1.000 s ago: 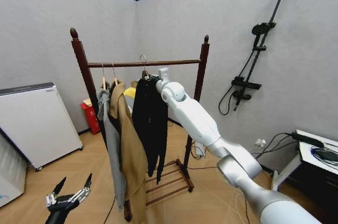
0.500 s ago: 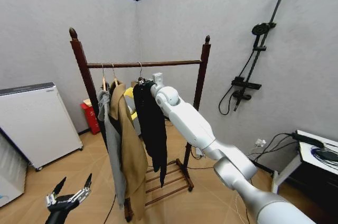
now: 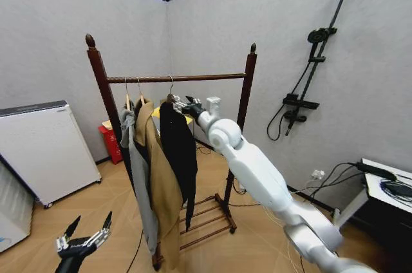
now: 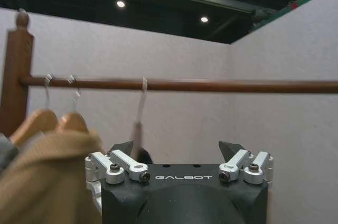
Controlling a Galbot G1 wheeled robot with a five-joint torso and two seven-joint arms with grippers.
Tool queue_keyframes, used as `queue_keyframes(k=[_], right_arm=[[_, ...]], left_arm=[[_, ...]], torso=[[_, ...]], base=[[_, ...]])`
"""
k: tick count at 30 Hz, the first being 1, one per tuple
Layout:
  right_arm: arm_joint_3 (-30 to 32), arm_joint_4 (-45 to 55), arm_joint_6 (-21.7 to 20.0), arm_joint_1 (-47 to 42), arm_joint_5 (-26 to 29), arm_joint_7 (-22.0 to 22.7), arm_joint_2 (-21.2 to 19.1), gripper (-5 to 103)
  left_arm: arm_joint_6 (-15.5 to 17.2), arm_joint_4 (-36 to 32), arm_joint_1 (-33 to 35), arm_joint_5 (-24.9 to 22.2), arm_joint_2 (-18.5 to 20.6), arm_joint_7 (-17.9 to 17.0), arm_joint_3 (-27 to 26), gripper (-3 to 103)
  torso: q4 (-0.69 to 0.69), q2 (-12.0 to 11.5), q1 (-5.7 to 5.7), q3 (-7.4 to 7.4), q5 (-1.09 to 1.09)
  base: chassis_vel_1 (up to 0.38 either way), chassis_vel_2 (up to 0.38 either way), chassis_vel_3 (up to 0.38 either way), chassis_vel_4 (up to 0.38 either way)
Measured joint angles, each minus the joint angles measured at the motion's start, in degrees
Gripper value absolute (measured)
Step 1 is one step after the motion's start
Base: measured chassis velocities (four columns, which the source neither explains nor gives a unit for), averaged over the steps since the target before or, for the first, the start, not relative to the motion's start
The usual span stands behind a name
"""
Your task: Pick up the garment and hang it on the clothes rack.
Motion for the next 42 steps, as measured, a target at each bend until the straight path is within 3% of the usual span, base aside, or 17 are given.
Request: queue_keyframes(k=[1, 2, 4, 5, 9, 10, 12, 15, 17, 25, 42], right_arm=[[3.5, 2.4, 1.2, -6.6, -4.9, -1.8, -2.0, 96], [3.5, 2.4, 1.2, -6.6, -4.9, -1.8, -2.0, 96], [9.8, 6.2, 6.2, -18.5, -14.3, -5.1, -2.8, 100], [9.8, 6.2, 6.2, -18.5, -14.3, -5.1, -2.8, 100], [19.6, 12.2, 10.4, -39.0, -23.4, -6.0, 4.9, 100], [19.6, 12.2, 10.4, -39.0, -23.4, -6.0, 4.9, 100], [23.9, 12.6, 15.3, -49.8, -30.0, -7.3, 9.6, 100], [25.0, 12.4, 17.6, -54.4, -30.8, -7.5, 10.9, 100], [26.0, 11.0, 22.3, -60.5, -31.9, -7.7, 11.8, 100], [25.4, 9.3, 27.1, -64.3, -34.2, -5.8, 12.0, 100], [24.4, 7.3, 28.6, -63.3, -35.6, -5.3, 12.2, 100]], left_arm=[[0.0, 0.0, 0.0, 0.0, 0.0, 0.0, 0.0, 100], [0.0, 0.0, 0.0, 0.0, 0.0, 0.0, 0.0, 100], [0.0, 0.0, 0.0, 0.0, 0.0, 0.0, 0.0, 100], [0.0, 0.0, 0.0, 0.0, 0.0, 0.0, 0.0, 100], [0.0, 0.0, 0.0, 0.0, 0.0, 0.0, 0.0, 100], [0.0, 0.0, 0.0, 0.0, 0.0, 0.0, 0.0, 100], [0.0, 0.0, 0.0, 0.0, 0.0, 0.0, 0.0, 100], [0.0, 0.0, 0.0, 0.0, 0.0, 0.0, 0.0, 100], [0.0, 0.0, 0.0, 0.0, 0.0, 0.0, 0.0, 100], [0.0, 0.0, 0.0, 0.0, 0.0, 0.0, 0.0, 100], [0.0, 0.0, 0.0, 0.0, 0.0, 0.0, 0.0, 100]], torso=[[-0.02, 0.0, 0.00, 0.01, 0.03], [-0.02, 0.0, 0.00, 0.01, 0.03], [-0.01, 0.0, 0.00, 0.01, 0.01], [-0.01, 0.0, 0.00, 0.01, 0.01], [0.01, 0.0, 0.00, 0.01, 0.01], [0.01, 0.0, 0.00, 0.01, 0.01], [0.00, 0.0, -0.01, 0.00, 0.00], [-0.01, 0.0, -0.01, 0.01, -0.01], [0.00, 0.0, -0.01, 0.01, -0.02], [0.02, 0.0, 0.00, 0.01, -0.01], [0.01, 0.0, 0.01, 0.02, -0.01]], base=[[0.000, 0.000, 0.000, 0.000], [0.000, 0.000, 0.000, 0.000], [0.000, 0.000, 0.000, 0.000], [0.000, 0.000, 0.000, 0.000], [0.000, 0.000, 0.000, 0.000], [0.000, 0.000, 0.000, 0.000], [0.000, 0.000, 0.000, 0.000], [0.000, 0.000, 0.000, 0.000], [0.000, 0.000, 0.000, 0.000], [0.000, 0.000, 0.000, 0.000], [0.000, 0.000, 0.000, 0.000]])
